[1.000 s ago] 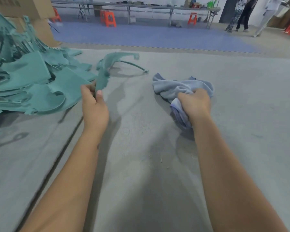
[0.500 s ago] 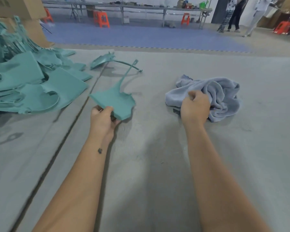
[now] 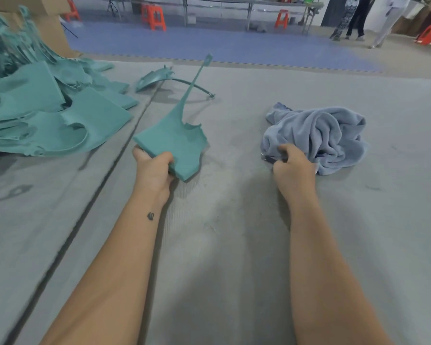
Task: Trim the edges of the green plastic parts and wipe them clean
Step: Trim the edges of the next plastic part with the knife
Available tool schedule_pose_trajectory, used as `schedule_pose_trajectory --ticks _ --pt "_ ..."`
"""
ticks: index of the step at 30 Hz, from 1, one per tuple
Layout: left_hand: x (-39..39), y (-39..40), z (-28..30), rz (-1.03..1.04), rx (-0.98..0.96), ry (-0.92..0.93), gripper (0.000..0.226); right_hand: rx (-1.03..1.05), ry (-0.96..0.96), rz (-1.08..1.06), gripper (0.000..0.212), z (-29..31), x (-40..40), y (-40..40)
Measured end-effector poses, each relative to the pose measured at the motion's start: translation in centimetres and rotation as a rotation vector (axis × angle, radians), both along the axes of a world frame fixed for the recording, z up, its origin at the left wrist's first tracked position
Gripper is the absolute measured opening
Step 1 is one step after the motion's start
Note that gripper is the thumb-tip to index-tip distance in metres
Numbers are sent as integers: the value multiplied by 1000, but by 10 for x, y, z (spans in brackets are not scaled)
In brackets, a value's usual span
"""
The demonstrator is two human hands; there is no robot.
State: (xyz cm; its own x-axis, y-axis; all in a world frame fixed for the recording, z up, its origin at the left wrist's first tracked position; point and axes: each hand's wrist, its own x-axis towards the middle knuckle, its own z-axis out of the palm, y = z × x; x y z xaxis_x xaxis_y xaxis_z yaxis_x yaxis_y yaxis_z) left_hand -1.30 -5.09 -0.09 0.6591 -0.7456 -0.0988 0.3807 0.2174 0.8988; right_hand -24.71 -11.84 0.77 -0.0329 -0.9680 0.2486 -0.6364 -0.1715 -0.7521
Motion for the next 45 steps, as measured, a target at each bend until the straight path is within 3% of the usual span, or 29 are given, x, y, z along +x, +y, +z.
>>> schedule_pose_trajectory --ticks 4,6,10,15,18,21,24,25,26,28,30,33,36,37,40,42,45 --pt "-5 0 -1 17 8 -37 52 -46 367 -213 31 -7 3 1" --pt "-7 -1 -1 31 33 -90 54 0 453 -309 26 -6 8 4" --pt "-9 -1 -2 41 91 -193 55 17 518 -291 26 -3 6 4" --pt "-10 2 0 81 50 -114 85 70 517 -281 27 -3 4 4" --pt "-13 4 3 80 -5 -92 86 57 533 -266 26 -3 3 4" --pt "-17 6 7 -4 -122 -33 72 30 557 -226 25 -4 5 4" --pt "-23 8 11 -49 -144 19 29 -10 562 -173 23 -6 13 5" --pt "-24 8 12 1 -78 -21 11 -36 562 -160 21 -6 17 6" --pt "-24 9 12 44 6 -90 10 -66 558 -152 21 -7 20 6" --pt "-23 10 10 57 139 -280 40 -129 528 -140 21 -7 25 8" --pt "-26 15 11 17 209 -554 49 -174 446 -123 24 -5 29 9" --pt "-26 18 8 128 210 -1041 45 -194 365 -123 28 -1 28 9" --pt "-11 17 10 303 264 -1393 24 -82 450 -149 28 -2 20 7" --pt "-4 16 7 286 345 -1490 26 -34 494 -170 27 -3 18 6" --pt "10 16 -2 29 623 -1623 56 36 569 -219 23 -5 16 7" --pt "10 16 -8 -43 695 -1652 53 35 583 -229 22 -5 17 7" --pt "10 15 -7 63 754 -1682 42 42 564 -223 15 -4 19 8"
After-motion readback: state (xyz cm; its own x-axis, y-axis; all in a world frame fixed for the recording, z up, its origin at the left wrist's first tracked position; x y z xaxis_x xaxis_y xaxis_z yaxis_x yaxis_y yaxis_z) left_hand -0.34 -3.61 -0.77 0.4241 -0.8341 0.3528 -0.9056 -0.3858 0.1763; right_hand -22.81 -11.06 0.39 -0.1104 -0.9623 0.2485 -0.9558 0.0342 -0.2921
